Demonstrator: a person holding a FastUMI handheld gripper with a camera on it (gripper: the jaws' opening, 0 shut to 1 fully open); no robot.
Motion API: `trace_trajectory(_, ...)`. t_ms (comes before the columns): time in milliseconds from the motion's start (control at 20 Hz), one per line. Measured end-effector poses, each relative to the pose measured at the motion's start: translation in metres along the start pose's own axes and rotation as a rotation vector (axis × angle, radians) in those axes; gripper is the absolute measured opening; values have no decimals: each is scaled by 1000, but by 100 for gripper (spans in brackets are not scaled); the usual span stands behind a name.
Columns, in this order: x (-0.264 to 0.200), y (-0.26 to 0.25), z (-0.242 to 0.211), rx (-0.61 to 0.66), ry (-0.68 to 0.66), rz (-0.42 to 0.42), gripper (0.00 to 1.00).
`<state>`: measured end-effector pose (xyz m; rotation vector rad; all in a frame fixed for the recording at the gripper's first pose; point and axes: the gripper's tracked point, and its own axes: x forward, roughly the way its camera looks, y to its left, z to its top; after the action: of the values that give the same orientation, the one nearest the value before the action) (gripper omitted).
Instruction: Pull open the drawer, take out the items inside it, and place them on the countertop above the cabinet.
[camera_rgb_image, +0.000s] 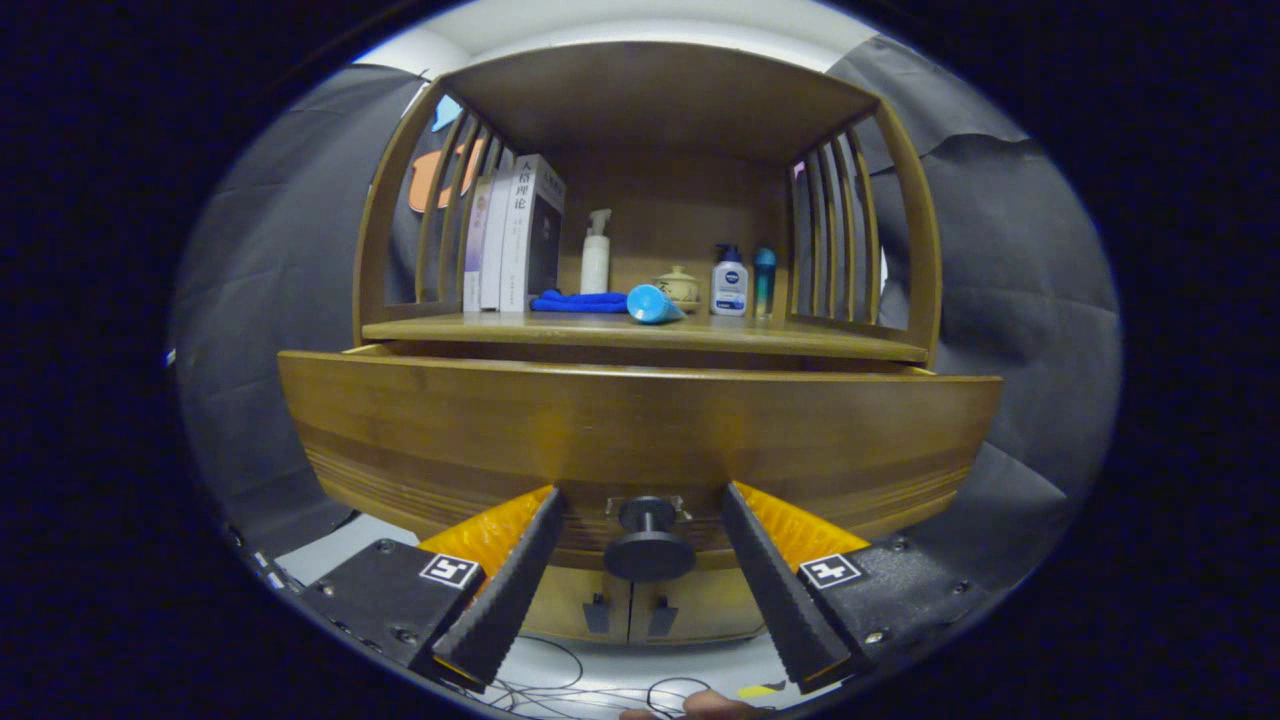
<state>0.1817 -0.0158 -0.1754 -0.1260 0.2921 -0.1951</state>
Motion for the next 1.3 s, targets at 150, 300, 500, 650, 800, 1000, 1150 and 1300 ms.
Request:
trace_trajectory(150, 17, 0, 3, -19, -8, -5, 100)
trace_trajectory(300, 32, 1, 7, -21, -2, -11, 100)
trace_trajectory(500, 49, 2, 11, 6, 28, -7, 100)
trace_trajectory(650, 63, 3, 13, 33, 55, -1, 100)
trace_trajectory(800, 69, 4, 14, 19, 45, -14, 100)
trace_trajectory(1000, 69, -6, -4, -59, 101, -27, 100)
trace_trajectory(1150, 54, -6, -7, -67, 104, -5, 100)
trace_trajectory(1300, 24, -1, 15, -91, 31, 22, 100)
